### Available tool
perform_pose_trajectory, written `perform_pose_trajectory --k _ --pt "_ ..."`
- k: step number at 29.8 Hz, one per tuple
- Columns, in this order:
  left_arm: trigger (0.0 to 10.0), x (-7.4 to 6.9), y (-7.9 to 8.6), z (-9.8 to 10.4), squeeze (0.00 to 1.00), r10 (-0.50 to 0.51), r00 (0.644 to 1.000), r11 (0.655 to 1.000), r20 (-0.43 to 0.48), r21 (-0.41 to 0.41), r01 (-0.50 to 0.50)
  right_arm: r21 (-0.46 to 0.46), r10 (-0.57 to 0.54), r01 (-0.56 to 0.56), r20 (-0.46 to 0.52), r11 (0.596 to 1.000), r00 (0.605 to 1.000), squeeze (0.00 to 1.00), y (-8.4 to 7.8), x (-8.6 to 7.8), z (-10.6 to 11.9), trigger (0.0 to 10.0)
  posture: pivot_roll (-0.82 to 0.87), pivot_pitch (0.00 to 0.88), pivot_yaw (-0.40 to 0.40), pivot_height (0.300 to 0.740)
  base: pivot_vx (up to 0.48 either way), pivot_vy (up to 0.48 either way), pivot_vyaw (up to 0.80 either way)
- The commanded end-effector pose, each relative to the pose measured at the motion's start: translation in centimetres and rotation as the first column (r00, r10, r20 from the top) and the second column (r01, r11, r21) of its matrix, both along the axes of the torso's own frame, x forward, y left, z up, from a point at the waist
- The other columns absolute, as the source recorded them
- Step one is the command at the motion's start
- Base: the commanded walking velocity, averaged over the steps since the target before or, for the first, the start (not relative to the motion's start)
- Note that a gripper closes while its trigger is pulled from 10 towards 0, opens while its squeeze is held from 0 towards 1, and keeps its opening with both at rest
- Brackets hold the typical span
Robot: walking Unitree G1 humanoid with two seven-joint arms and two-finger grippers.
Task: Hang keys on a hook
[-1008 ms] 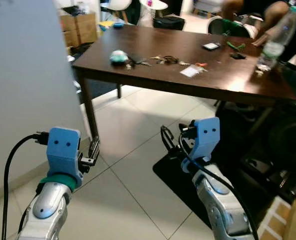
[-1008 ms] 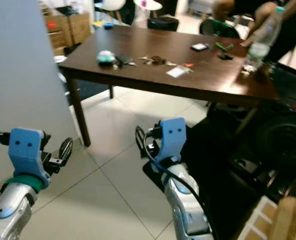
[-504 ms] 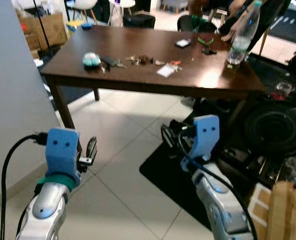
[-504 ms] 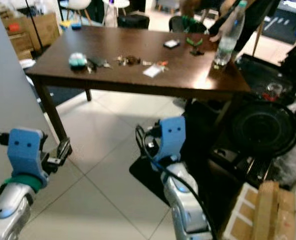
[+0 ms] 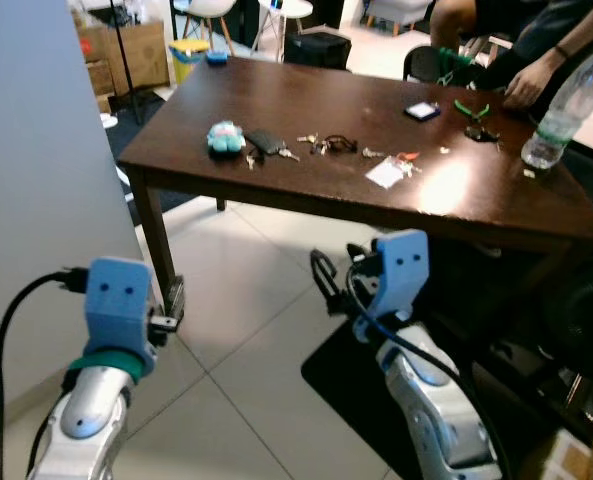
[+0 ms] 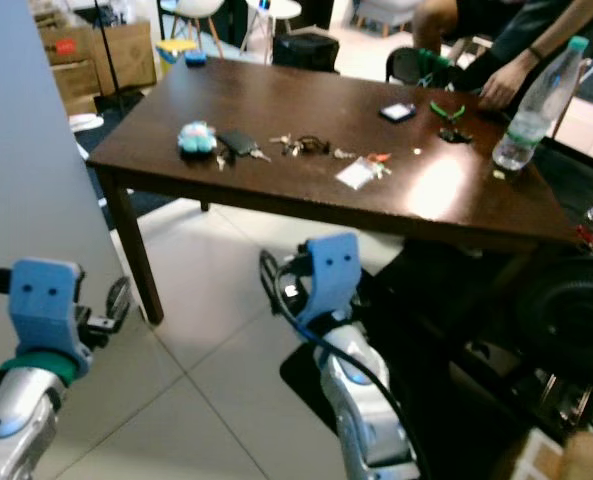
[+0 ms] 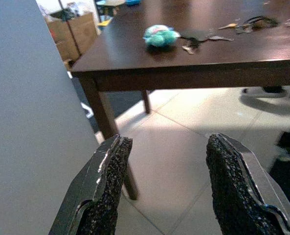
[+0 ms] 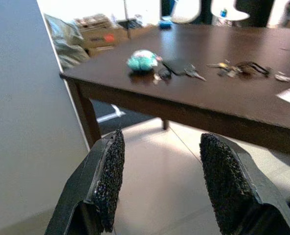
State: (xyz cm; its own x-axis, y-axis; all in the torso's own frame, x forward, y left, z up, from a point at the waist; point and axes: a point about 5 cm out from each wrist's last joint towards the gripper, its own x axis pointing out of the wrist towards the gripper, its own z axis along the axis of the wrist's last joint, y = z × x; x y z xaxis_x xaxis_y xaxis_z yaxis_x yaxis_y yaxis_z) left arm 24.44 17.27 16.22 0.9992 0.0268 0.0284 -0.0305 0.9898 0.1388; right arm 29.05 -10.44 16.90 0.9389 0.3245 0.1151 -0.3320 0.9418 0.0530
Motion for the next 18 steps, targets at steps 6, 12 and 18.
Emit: perform_pose_trajectory --k 6,12,18 --pt "10.0 -0.03 -0.37 -0.32 0.0 -0.008 1.0 1.0 -0.01 -0.004 0.008 0.004 -0.019 0.019 -0.031 1.0 0.999 0.0 -0.51 -0.01 -0.55 10.0 -0.05 0.0 0.054 0.74 0.455 0.0 -0.75" --pt "10.0 0.01 -0.52 -0.35 0.0 -0.013 1.0 1.0 -0.01 -0.006 0.013 -0.006 -0.022 0.022 -0.025 1.0 0.999 0.0 -0.57 -0.02 -0.48 10.0 -0.05 0.0 0.054 0.74 0.454 0.0 -0.53" --pt "10.0 0.04 -0.57 -0.37 0.0 -0.014 1.0 1.0 -0.011 -0.005 0.014 -0.015 -0.02 0.02 -0.013 1.0 1.0 0.0 -0.55 0.06 -0.36 10.0 -0.04 0.001 0.052 0.74 0.452 0.0 0.0"
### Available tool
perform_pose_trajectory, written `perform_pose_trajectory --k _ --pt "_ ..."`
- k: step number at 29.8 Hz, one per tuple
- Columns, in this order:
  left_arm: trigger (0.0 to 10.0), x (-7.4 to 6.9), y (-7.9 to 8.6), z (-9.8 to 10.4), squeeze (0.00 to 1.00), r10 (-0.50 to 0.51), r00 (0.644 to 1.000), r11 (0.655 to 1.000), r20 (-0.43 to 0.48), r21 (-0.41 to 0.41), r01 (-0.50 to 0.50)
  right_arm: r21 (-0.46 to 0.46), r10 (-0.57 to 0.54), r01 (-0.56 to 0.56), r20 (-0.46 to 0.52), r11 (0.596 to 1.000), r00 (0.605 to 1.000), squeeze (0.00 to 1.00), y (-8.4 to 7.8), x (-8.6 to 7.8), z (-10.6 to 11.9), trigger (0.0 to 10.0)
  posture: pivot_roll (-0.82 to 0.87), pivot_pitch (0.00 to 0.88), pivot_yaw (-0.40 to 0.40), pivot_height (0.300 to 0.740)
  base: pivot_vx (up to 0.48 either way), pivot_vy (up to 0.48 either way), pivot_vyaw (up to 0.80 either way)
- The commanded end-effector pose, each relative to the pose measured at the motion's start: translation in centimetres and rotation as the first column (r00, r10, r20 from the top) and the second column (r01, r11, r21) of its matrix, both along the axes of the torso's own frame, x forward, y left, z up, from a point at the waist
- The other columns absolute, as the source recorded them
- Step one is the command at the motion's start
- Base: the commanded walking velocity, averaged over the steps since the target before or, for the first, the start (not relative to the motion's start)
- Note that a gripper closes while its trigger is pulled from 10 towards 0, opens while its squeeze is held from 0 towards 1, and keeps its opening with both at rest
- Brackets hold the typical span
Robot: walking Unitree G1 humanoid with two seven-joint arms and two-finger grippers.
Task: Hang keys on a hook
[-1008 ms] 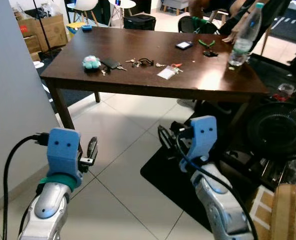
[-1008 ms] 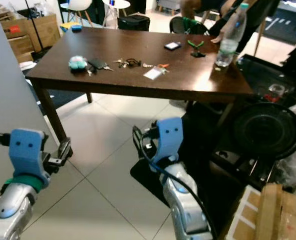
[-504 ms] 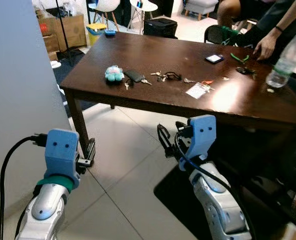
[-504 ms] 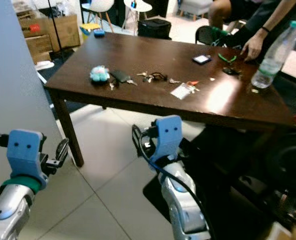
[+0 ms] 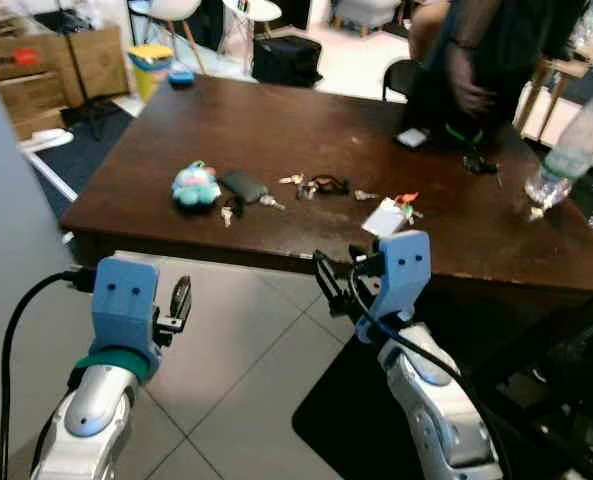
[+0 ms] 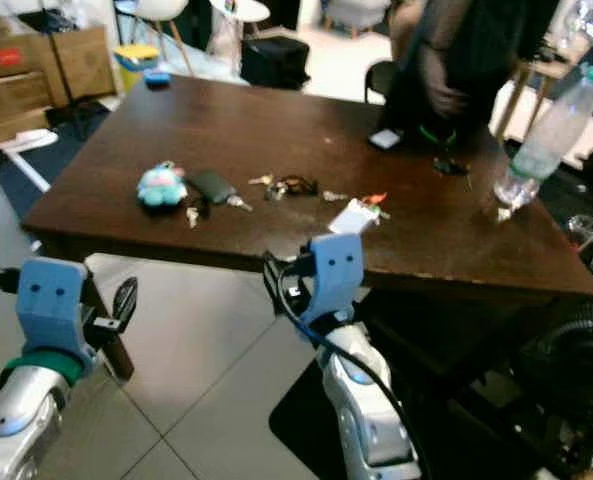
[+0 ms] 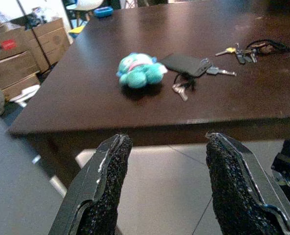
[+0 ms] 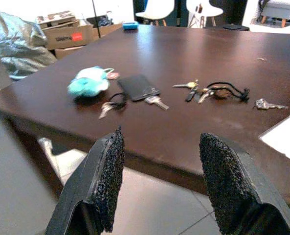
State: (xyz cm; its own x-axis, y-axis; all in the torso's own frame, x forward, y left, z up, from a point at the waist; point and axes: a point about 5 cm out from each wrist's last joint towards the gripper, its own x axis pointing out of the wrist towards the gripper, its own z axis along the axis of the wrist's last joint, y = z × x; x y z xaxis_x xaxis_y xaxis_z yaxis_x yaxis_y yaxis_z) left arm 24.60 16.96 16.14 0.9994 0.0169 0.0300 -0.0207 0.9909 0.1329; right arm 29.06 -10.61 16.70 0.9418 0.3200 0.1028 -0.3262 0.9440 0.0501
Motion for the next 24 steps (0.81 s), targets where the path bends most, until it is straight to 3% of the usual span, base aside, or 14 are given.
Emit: perform_pose_trajectory --k 1,10,17,22,24 --pt "10.0 -0.1 -0.3 -0.3 0.0 -0.004 1.0 1.0 -0.013 0.001 0.004 -0.009 -0.013 0.013 0.0 1.0 1.0 0.0 -0.4 0.1 -0.1 10.0 -0.04 0.001 0.052 0.74 0.45 0.0 0.0" --pt "10.0 0.2 -0.7 -0.3 0.0 -0.017 1.0 1.0 -0.006 0.004 0.017 -0.017 -0.019 0.019 0.008 1.0 1.0 0.0 -0.6 0.5 0.1 10.0 -0.05 0.0 0.046 0.74 0.45 0.0 0.0" --pt "10.0 0.5 -1.5 -0.1 0.0 -0.067 0.998 0.996 0.019 0.056 0.066 -0.048 -0.034 0.035 0.036 0.998 0.999 0.0 -1.2 1.0 0.5 10.0 -0.05 0.0 0.041 0.74 0.447 0.0 0.0" --pt "10.0 0.5 -2.6 0.0 0.0 -0.164 0.986 0.986 0.005 -0.001 0.164 -0.065 -0.058 0.062 0.061 0.996 0.996 0.0 -2.0 1.5 1.1 10.0 -0.06 0.0 0.039 0.74 0.076 0.0 0.0" --pt "10.0 0.1 -3.3 0.0 0.0 -0.253 0.967 0.967 -0.006 -0.035 0.253 -0.074 -0.069 0.073 0.068 0.995 0.995 0.0 -2.4 1.7 1.1 10.0 -0.06 0.0 0.039 0.74 0.0 0.0 0.0"
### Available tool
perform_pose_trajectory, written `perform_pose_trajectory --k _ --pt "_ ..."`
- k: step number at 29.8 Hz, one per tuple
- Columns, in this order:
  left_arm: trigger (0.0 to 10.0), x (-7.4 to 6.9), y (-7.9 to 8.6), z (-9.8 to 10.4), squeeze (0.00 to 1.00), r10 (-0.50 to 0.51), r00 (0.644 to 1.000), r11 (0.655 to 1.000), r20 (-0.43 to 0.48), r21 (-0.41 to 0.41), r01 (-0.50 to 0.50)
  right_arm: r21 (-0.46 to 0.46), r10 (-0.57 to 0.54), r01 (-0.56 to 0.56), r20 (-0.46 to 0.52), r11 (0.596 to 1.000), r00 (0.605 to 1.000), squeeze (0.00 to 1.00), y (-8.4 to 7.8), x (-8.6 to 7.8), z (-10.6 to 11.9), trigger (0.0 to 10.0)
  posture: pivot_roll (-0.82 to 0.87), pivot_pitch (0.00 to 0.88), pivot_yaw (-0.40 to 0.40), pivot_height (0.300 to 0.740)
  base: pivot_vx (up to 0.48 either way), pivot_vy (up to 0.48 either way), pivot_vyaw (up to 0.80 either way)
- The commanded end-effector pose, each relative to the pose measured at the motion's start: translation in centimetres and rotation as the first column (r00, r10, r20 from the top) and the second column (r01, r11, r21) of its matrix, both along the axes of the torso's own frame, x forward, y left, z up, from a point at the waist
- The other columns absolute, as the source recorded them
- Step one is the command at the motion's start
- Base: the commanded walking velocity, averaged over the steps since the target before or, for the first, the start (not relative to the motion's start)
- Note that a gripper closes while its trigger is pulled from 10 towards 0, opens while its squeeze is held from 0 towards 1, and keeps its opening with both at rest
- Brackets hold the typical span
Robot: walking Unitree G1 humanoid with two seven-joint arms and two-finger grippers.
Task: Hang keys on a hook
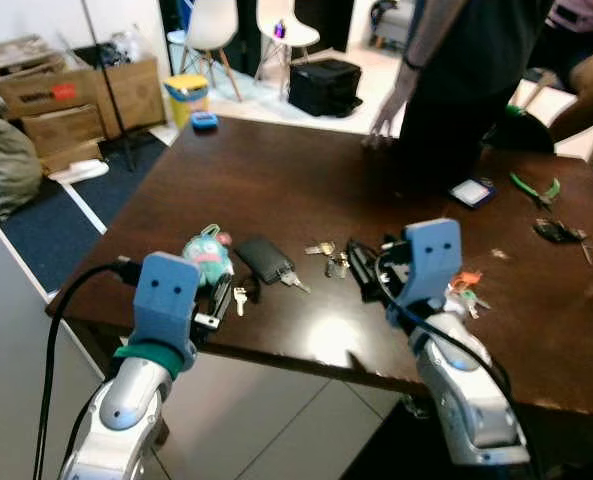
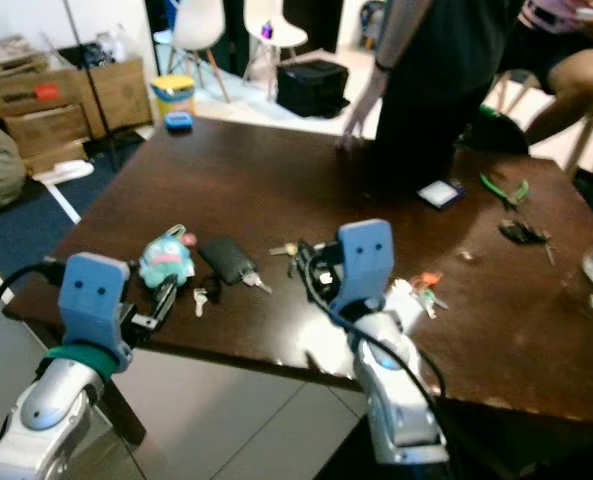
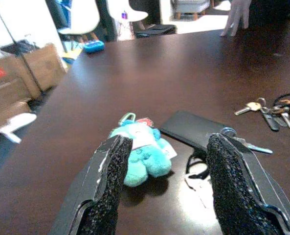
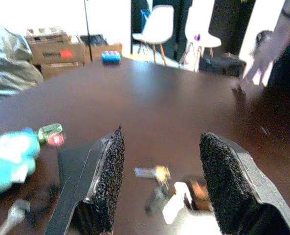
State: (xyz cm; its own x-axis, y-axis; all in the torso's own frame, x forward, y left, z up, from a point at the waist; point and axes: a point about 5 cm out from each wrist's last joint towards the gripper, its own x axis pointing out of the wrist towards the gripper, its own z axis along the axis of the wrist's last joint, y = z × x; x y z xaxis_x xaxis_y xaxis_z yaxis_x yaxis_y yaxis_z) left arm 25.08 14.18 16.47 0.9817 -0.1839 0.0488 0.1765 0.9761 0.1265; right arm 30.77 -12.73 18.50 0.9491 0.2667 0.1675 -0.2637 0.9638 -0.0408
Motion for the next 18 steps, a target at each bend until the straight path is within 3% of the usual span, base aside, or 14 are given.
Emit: perform_pose_trajectory --k 1,6,9,13,15,17,18 --pt "10.0 -0.4 -0.5 -0.4 0.0 -0.054 0.998 0.998 -0.03 -0.023 0.054 -0.008 -0.007 0.006 -0.024 1.0 1.0 0.0 -0.3 0.0 -0.7 10.0 -0.06 0.0 0.039 0.74 0.0 0.0 0.0" --pt "10.0 -0.3 -1.6 0.0 0.0 -0.154 0.988 0.987 -0.003 0.045 0.154 -0.043 -0.027 0.026 -0.014 0.999 1.0 0.0 -1.0 0.6 -0.7 10.0 -0.05 0.0 0.035 0.74 0.0 0.0 0.0" --pt "10.0 0.4 -2.4 0.2 0.0 -0.202 0.979 0.975 0.008 0.099 0.201 -0.064 -0.041 0.04 -0.006 0.997 0.999 0.0 -1.6 1.3 -0.6 10.0 -0.05 0.0 0.039 0.74 0.0 0.0 0.0" --pt "10.0 1.0 -3.3 0.1 0.0 -0.291 0.957 0.94 0.003 0.185 0.286 -0.084 -0.041 0.041 -0.001 0.996 0.999 0.0 -2.1 1.8 -0.4 10.0 -0.06 0.016 0.043 0.74 0.0 0.0 0.0" --pt "10.0 1.0 -3.3 0.1 0.0 -0.291 0.957 0.94 0.003 0.185 0.286 -0.084 -0.041 0.041 -0.001 0.996 0.999 0.0 -2.1 1.8 -0.4 10.0 -0.06 0.016 0.043 0.74 0.0 0.0 0.0" --pt "10.0 1.5 -3.5 -0.5 0.0 -0.336 0.941 0.906 -0.045 0.257 0.336 -0.074 -0.007 0.006 -0.018 0.997 1.0 0.0 -2.1 1.9 -0.5 10.0 -0.07 0.038 0.057 0.74 0.0 0.0 0.0" --pt "10.0 1.5 -3.5 -0.5 0.0 -0.336 0.941 0.906 -0.045 0.257 0.336 -0.074 -0.007 0.006 -0.018 0.997 1.0 0.0 -2.1 1.9 -0.5 10.0 -0.07 0.038 0.057 0.74 0.0 0.0 0.0"
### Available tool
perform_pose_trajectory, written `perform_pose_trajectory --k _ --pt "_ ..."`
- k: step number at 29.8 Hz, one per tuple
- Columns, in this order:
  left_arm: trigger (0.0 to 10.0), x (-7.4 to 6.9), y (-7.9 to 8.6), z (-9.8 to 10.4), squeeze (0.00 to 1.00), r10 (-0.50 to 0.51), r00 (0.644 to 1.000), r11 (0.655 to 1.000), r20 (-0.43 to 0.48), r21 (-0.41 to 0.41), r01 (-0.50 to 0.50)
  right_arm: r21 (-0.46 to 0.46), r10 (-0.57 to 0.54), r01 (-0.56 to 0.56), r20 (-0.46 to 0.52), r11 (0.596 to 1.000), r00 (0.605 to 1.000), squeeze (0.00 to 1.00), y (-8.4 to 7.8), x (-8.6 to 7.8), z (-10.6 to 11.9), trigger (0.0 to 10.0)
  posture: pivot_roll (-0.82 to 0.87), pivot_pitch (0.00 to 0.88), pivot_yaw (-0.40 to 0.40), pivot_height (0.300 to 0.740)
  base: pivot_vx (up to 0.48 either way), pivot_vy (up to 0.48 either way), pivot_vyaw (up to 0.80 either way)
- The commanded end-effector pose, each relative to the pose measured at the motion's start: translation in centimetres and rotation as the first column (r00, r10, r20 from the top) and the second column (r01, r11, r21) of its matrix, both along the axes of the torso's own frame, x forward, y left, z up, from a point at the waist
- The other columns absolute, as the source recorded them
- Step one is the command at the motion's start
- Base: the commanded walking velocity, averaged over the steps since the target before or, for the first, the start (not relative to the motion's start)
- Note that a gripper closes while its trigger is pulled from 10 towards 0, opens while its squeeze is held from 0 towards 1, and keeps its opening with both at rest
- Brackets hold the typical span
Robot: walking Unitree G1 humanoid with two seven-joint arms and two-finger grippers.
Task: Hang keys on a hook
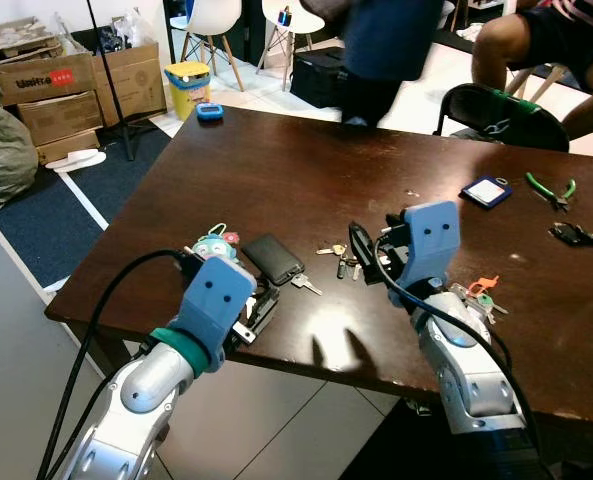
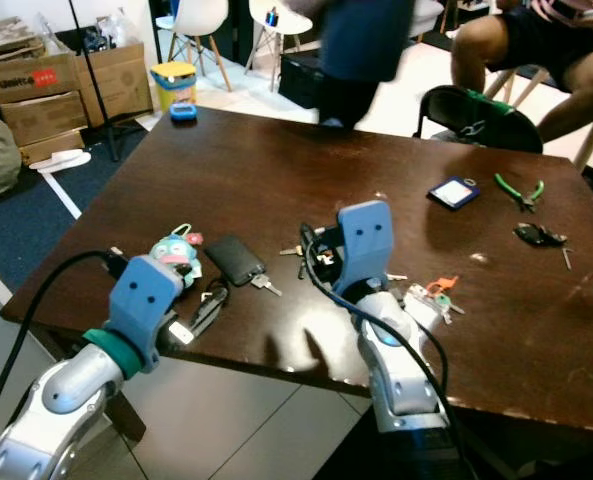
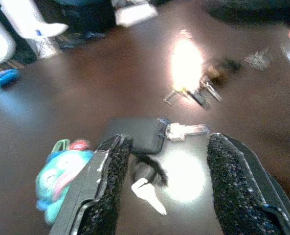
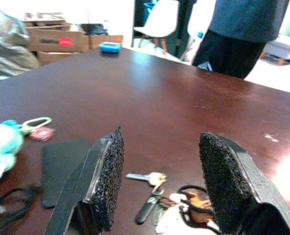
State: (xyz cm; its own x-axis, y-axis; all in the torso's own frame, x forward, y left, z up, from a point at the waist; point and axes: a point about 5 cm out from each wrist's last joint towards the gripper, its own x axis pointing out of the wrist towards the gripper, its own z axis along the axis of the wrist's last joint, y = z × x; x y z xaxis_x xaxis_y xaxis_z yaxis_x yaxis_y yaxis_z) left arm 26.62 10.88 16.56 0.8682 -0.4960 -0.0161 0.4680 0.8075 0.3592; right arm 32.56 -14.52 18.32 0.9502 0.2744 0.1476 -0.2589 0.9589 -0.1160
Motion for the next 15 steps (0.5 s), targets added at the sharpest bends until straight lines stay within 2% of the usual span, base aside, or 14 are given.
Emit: perform_pose_trajectory --k 1,5,6,7,8,11,14,15 --pt "10.0 0.1 -0.2 -0.9 0.0 -0.023 0.999 0.999 -0.032 0.049 0.024 0.011 0.013 -0.012 -0.027 1.0 1.0 0.0 -0.2 0.1 -0.4 10.0 -0.07 0.042 0.059 0.74 0.0 0.0 0.0" --pt "10.0 0.4 -0.1 -1.1 0.0 -0.021 0.999 0.998 -0.049 0.064 0.024 0.022 0.025 -0.024 -0.035 0.999 0.999 0.0 0.0 0.1 -0.4 10.0 -0.07 0.056 0.066 0.74 0.0 0.0 0.0" --pt "10.0 0.6 -0.1 -1.7 0.0 -0.017 0.998 0.994 -0.068 0.106 0.024 0.026 0.041 -0.04 -0.044 0.999 0.998 0.0 0.3 0.0 -0.6 10.0 -0.06 0.066 0.067 0.74 0.0 0.0 0.0" --pt "10.0 0.6 -0.1 -1.7 0.0 -0.017 0.998 0.994 -0.068 0.106 0.024 0.026 0.041 -0.04 -0.044 0.999 0.998 0.0 0.3 0.0 -0.6 10.0 -0.06 0.066 0.067 0.74 0.0 0.0 0.0" --pt "10.0 0.9 -0.1 -2.2 0.0 0.012 0.996 0.99 -0.085 0.141 0.0 0.015 0.059 -0.058 -0.057 0.998 0.997 0.0 0.8 -0.1 -1.0 10.0 -0.05 0.077 0.068 0.74 0.0 0.0 0.0" --pt "10.0 1.3 0.3 -2.4 0.0 0.064 0.994 0.986 -0.091 0.157 -0.049 -0.019 0.086 -0.088 -0.067 0.996 0.994 0.0 1.3 -0.1 -1.2 10.0 -0.04 0.09 0.062 0.74 0.0 0.0 0.0" --pt "10.0 1.7 3.6 -1.6 0.0 0.215 0.972 0.969 -0.098 0.147 -0.2 -0.093 0.212 -0.222 -0.111 0.971 0.971 0.0 2.9 0.3 -1.7 10.0 -0.01 0.108 0.051 0.74 0.0 0.0 0.0" --pt "10.0 1.7 3.6 -1.6 0.0 0.215 0.972 0.969 -0.098 0.147 -0.2 -0.093 0.212 -0.222 -0.111 0.971 0.971 0.0 2.9 0.3 -1.7 10.0 -0.01 0.108 0.051 0.74 0.0 0.0 0.0"
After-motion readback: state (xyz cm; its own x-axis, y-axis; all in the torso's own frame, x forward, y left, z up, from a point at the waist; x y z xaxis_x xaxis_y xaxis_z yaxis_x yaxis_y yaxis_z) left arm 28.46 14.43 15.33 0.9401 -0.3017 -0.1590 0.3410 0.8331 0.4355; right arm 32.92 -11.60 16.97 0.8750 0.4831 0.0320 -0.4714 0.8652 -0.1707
